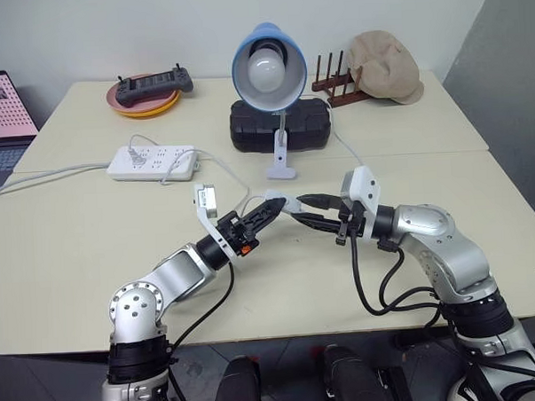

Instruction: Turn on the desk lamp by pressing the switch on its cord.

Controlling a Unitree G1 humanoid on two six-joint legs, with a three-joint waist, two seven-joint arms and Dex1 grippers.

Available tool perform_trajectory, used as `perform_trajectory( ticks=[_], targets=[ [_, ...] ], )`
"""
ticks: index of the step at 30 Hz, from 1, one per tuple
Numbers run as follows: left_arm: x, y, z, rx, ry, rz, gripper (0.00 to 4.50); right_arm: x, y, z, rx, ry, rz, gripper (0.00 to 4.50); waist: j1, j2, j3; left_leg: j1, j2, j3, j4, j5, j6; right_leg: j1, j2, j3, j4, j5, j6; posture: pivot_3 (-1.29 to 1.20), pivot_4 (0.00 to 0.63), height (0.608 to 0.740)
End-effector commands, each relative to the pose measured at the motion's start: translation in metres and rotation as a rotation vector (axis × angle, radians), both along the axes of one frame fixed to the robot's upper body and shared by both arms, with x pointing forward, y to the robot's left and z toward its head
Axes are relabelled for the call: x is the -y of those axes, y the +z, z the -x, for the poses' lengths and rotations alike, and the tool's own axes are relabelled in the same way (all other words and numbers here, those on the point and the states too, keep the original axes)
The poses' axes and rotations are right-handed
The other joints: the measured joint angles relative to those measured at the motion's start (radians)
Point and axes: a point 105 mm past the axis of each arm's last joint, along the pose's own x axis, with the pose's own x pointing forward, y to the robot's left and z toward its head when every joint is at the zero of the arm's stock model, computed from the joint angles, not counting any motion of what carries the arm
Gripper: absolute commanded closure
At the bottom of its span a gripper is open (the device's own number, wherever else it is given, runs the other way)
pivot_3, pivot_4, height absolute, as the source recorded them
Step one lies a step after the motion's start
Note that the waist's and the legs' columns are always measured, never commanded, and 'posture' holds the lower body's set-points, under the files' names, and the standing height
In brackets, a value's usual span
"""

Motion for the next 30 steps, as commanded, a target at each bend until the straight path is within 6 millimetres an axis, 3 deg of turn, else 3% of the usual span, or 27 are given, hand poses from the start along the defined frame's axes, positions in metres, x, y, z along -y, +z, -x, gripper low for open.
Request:
perform_trajectory(
  ticks=[1, 6, 17, 18, 22, 30],
  targets=[
    [-0.003, 0.017, 0.002, -0.012, 0.021, 0.126, 3.96, 0.000, 0.002, 0.006, 0.044, 0.014, 0.004, 3.42, 0.001, 0.000, 0.000, -0.001, 0.000, 0.000, 0.000, 0.000, 0.000, 0.000, 0.000, 0.000, -0.002, 0.000, 0.000, 0.00, 0.150, 0.740],
    [0.000, 0.020, 0.006, -0.069, 0.023, 0.203, 3.96, 0.002, 0.000, 0.006, 0.044, 0.006, 0.006, 3.42, 0.004, 0.000, 0.000, -0.004, 0.000, 0.000, 0.000, 0.000, 0.000, 0.000, -0.001, 0.000, -0.005, 0.001, 0.002, 0.00, 0.150, 0.740],
    [0.008, 0.025, 0.018, -0.059, -0.008, 0.194, 3.96, 0.004, -0.004, 0.005, 0.038, -0.003, 0.011, 3.42, 0.010, 0.000, 0.000, -0.004, -0.001, 0.000, 0.000, 0.000, -0.001, 0.000, -0.001, -0.001, -0.005, 0.001, 0.001, 0.00, 0.150, 0.740],
    [0.008, 0.027, 0.020, -0.048, -0.017, 0.194, 3.27, 0.003, -0.004, 0.005, 0.038, -0.003, 0.010, 3.42, 0.010, 0.000, 0.000, -0.004, -0.001, 0.000, 0.000, 0.000, -0.001, 0.000, -0.001, -0.001, -0.006, 0.001, 0.001, 0.00, 0.150, 0.740],
    [0.008, 0.023, 0.018, -0.055, -0.012, 0.150, 2.52, 0.002, -0.003, 0.005, 0.041, -0.001, 0.006, 3.42, 0.010, 0.000, 0.000, -0.005, -0.001, 0.000, 0.000, 0.000, -0.001, 0.000, -0.001, -0.001, -0.006, 0.001, 0.001, 0.00, 0.150, 0.740],
    [0.009, 0.024, 0.020, -0.052, -0.025, 0.148, 2.52, 0.003, -0.004, 0.004, 0.037, -0.005, 0.005, 3.42, 0.010, 0.000, 0.000, -0.005, -0.001, 0.000, 0.000, 0.000, -0.001, 0.000, -0.001, -0.001, -0.006, 0.001, 0.001, 0.00, 0.150, 0.740]
  ],
)
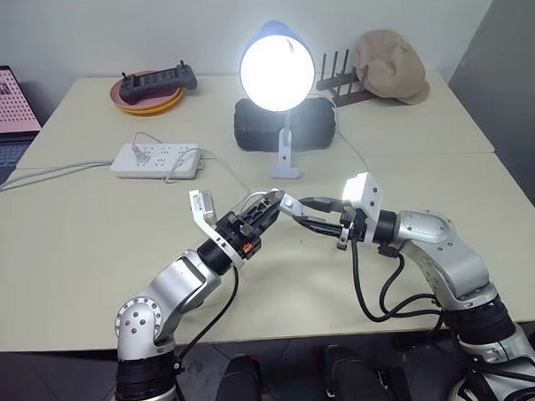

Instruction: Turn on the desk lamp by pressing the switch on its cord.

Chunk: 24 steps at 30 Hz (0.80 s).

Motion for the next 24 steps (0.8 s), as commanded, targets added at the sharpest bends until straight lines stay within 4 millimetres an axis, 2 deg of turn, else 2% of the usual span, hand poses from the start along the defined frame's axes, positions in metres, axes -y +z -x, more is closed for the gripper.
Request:
perform_trajectory(
  ticks=[1, 4, 7, 11, 15, 17, 21, 24],
  targets=[
    [0.008, 0.015, 0.013, 0.084, -0.075, -0.001, 2.52, 0.002, 0.003, 0.001, 0.014, -0.003, 0.002, 3.42, 0.000, 0.000, 0.000, 0.000, 0.000, 0.000, 0.000, 0.000, 0.000, 0.000, 0.000, 0.000, 0.000, 0.000, 0.000, 0.00, 0.150, 0.740],
    [0.010, 0.006, 0.021, 0.094, -0.112, -0.081, 2.52, 0.005, 0.006, -0.005, 0.008, -0.028, -0.017, 3.42, -0.001, 0.000, 0.000, 0.000, 0.000, 0.000, 0.000, 0.000, 0.000, 0.000, 0.000, 0.000, 0.000, 0.000, 0.000, 0.00, 0.150, 0.740],
    [0.003, 0.002, 0.025, 0.086, -0.108, -0.094, 2.52, 0.007, 0.014, -0.011, 0.004, -0.046, -0.044, 3.42, -0.001, 0.000, 0.000, 0.000, 0.000, 0.000, 0.000, 0.000, 0.000, 0.000, 0.000, 0.000, 0.000, 0.000, 0.000, 0.00, 0.150, 0.740],
    [-0.008, 0.012, 0.031, 0.119, -0.115, -0.079, 1.92, 0.010, 0.016, -0.020, 0.004, -0.054, -0.041, 3.42, -0.001, 0.000, 0.000, 0.000, 0.000, 0.000, 0.000, 0.000, 0.000, -0.001, 0.000, 0.000, -0.001, -0.001, -0.001, 0.00, 0.150, 0.740],
    [-0.015, 0.015, 0.042, 0.177, -0.150, -0.193, 1.24, 0.013, 0.005, -0.033, -0.016, -0.086, -0.003, 3.42, -0.002, 0.000, 0.000, 0.000, 0.000, 0.000, 0.000, 0.000, 0.000, -0.001, 0.000, 0.000, 0.000, -0.002, -0.003, 0.00, 0.150, 0.740],
    [-0.021, 0.015, 0.046, 0.272, -0.174, -0.379, 0.84, 0.018, -0.010, -0.044, -0.027, -0.125, 0.073, 3.42, -0.002, 0.000, 0.000, 0.000, 0.000, 0.000, 0.000, 0.000, 0.000, -0.001, 0.000, 0.000, -0.001, -0.002, -0.004, 0.00, 0.150, 0.740],
    [-0.045, 0.019, 0.036, 0.535, -0.186, -0.862, 0.11, 0.027, -0.033, -0.066, -0.056, -0.202, 0.179, 3.42, -0.002, 0.001, 0.001, -0.001, 0.000, 0.001, -0.001, 0.000, 0.000, -0.003, 0.000, 0.000, -0.001, -0.003, -0.005, 0.00, 0.150, 0.740],
    [-0.058, 0.022, 0.026, 0.707, -0.203, -1.101, 0.01, 0.029, -0.044, -0.081, -0.077, -0.237, 0.243, 3.42, -0.003, 0.002, 0.002, -0.002, 0.000, 0.003, -0.002, 0.000, 0.000, -0.004, 0.000, 0.001, -0.002, -0.003, -0.005, 0.00, 0.150, 0.740]
  ],
)
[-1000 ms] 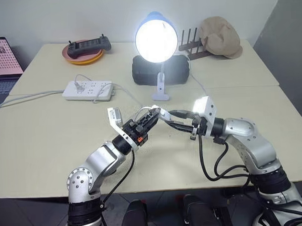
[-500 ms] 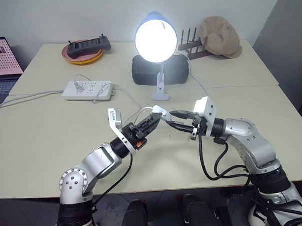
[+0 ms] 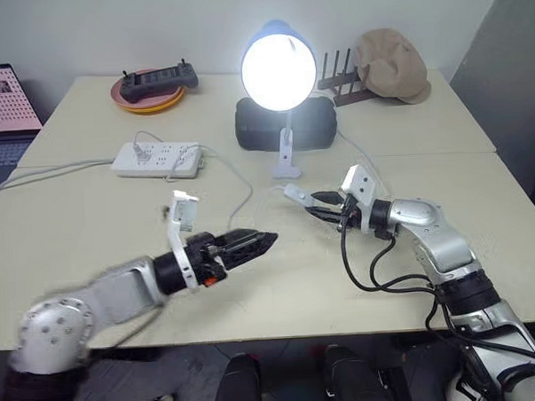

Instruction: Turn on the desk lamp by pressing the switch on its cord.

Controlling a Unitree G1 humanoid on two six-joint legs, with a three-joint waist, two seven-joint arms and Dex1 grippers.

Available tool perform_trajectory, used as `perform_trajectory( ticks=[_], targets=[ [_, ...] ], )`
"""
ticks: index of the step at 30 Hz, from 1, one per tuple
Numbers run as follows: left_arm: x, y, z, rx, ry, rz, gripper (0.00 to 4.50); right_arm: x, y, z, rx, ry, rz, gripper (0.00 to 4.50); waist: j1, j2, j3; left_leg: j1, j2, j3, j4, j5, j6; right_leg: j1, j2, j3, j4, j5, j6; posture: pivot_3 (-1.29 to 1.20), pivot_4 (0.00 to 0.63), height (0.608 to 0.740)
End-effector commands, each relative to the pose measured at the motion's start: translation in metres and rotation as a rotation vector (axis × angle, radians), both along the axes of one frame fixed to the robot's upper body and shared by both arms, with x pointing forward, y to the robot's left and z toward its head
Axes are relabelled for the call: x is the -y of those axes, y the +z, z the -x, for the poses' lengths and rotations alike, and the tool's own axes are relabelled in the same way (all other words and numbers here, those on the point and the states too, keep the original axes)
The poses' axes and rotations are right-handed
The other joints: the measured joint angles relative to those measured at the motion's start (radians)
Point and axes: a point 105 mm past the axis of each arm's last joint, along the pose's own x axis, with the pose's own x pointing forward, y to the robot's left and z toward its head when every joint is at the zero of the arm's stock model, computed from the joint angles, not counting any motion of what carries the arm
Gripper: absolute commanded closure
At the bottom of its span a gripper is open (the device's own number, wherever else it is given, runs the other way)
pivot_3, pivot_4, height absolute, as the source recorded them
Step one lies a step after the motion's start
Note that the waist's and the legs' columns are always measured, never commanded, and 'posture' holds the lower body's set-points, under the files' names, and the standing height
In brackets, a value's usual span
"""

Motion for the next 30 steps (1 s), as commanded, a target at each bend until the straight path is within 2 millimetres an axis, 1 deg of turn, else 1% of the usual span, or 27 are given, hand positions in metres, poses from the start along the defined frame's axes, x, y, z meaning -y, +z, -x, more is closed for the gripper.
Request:
perform_trajectory(
  ticks=[1, 4, 5, 6, 8, 11, 12, 15, 17, 19, 21, 24, 27, 30],
  targets=[
    [-0.007, 0.009, -0.009, 0.245, -0.085, -0.229, 0.01, 0.001, 0.001, -0.019, 0.035, -0.025, 0.079, 3.42, -0.001, 0.001, 0.000, 0.000, 0.000, 0.001, 0.000, 0.000, 0.000, 0.000, 0.000, 0.000, 0.000, 0.000, 0.000, 0.00, 0.150, 0.740],
    [-0.010, 0.003, -0.014, 0.308, -0.117, -0.309, 0.01, -0.001, -0.005, -0.022, 0.012, -0.008, 0.111, 3.42, 0.000, 0.001, 0.001, -0.001, 0.000, 0.001, -0.002, 0.000, -0.001, -0.001, 0.000, 0.000, -0.001, 0.000, 0.000, 0.00, 0.150, 0.740],
    [-0.012, 0.002, -0.018, 0.324, -0.099, -0.322, 0.01, -0.002, -0.007, -0.023, 0.004, 0.000, 0.121, 3.42, 0.000, 0.001, 0.001, -0.002, 0.000, 0.001, -0.003, -0.001, -0.001, -0.002, 0.000, 0.000, -0.001, 0.001, -0.002, 0.00, 0.150, 0.740],
    [-0.013, 0.002, -0.022, 0.337, -0.086, -0.321, 0.01, -0.001, -0.009, -0.023, -0.005, 0.006, 0.124, 3.42, 0.000, 0.001, 0.001, -0.002, 0.000, 0.001, -0.004, -0.001, -0.001, -0.002, 0.000, 0.000, -0.001, 0.004, 0.001, 0.00, 0.150, 0.740],
    [-0.017, 0.004, -0.026, 0.347, -0.068, -0.316, 0.00, 0.001, -0.006, -0.021, -0.021, 0.015, 0.094, 2.72, 0.000, 0.001, 0.001, -0.002, 0.001, 0.001, -0.006, -0.001, -0.001, -0.003, 0.000, -0.001, -0.001, 0.004, 0.001, 0.00, 0.150, 0.740],
    [-0.024, 0.008, -0.029, 0.352, -0.060, -0.321, 0.00, 0.004, 0.007, -0.021, 0.003, 0.015, 0.056, 1.98, -0.001, 0.001, 0.001, -0.003, 0.001, 0.001, -0.007, -0.001, -0.001, -0.005, 0.000, -0.001, 0.000, 0.004, 0.001, 0.00, 0.150, 0.740],
    [-0.028, 0.009, -0.029, 0.343, -0.052, -0.323, 0.00, 0.006, 0.014, -0.018, 0.006, 0.023, 0.037, 1.78, -0.001, 0.001, 0.001, -0.003, 0.001, 0.001, -0.007, -0.001, -0.001, -0.006, 0.000, -0.001, 0.000, 0.004, 0.001, 0.00, 0.150, 0.740],
    [-0.046, 0.008, -0.033, 0.321, -0.023, -0.376, 0.00, 0.017, 0.035, 0.001, 0.007, 0.075, 0.010, 1.01, 0.000, 0.001, 0.001, -0.006, 0.001, 0.001, -0.007, -0.001, -0.001, -0.008, 0.000, -0.001, 0.001, 0.004, 0.001, 0.00, 0.150, 0.740],
    [-0.053, 0.009, -0.033, 0.319, -0.022, -0.406, 0.00, 0.025, 0.046, 0.013, 0.009, 0.098, 0.011, 0.49, 0.001, 0.002, 0.001, -0.008, 0.001, 0.000, -0.006, -0.001, -0.001, -0.010, 0.000, -0.001, 0.002, 0.004, 0.001, 0.00, 0.150, 0.740],
    [-0.060, 0.014, -0.033, 0.330, -0.032, -0.437, 0.00, 0.033, 0.063, 0.028, -0.028, 0.117, -0.032, 0.02, 0.000, 0.002, 0.001, -0.008, 0.001, 0.000, -0.006, -0.001, -0.001, -0.010, 0.000, -0.001, 0.002, 0.004, 0.001, 0.00, 0.150, 0.740],
    [-0.067, 0.020, -0.033, 0.326, -0.029, -0.442, 0.00, 0.039, 0.075, 0.043, -0.066, 0.155, -0.054, 0.02, 0.000, 0.002, 0.002, -0.009, 0.001, 0.000, -0.006, -0.001, -0.001, -0.011, 0.000, -0.001, 0.002, 0.003, 0.002, 0.00, 0.150, 0.740],
    [-0.079, 0.029, -0.035, 0.318, -0.015, -0.443, 0.00, 0.052, 0.083, 0.060, -0.114, 0.162, -0.042, 0.02, 0.000, 0.002, 0.002, -0.009, 0.001, 0.000, -0.005, -0.001, -0.001, -0.011, 0.000, -0.001, 0.004, 0.003, 0.002, 0.00, 0.150, 0.740],
    [-0.085, 0.033, -0.035, 0.307, -0.021, -0.448, 0.00, 0.060, 0.084, 0.065, -0.116, 0.130, -0.023, 0.02, 0.000, 0.002, 0.002, -0.008, 0.001, 0.000, -0.004, -0.001, -0.001, -0.010, 0.000, -0.001, 0.004, 0.001, 0.006, 0.00, 0.150, 0.740],
    [-0.085, 0.034, -0.039, 0.313, -0.029, -0.440, 0.00, 0.063, 0.082, 0.064, -0.116, 0.092, -0.044, 0.02, -0.001, 0.002, 0.002, -0.008, 0.001, 0.001, -0.002, -0.001, -0.001, -0.010, 0.000, -0.001, 0.004, 0.001, 0.006, 0.00, 0.150, 0.740]
  ],
)
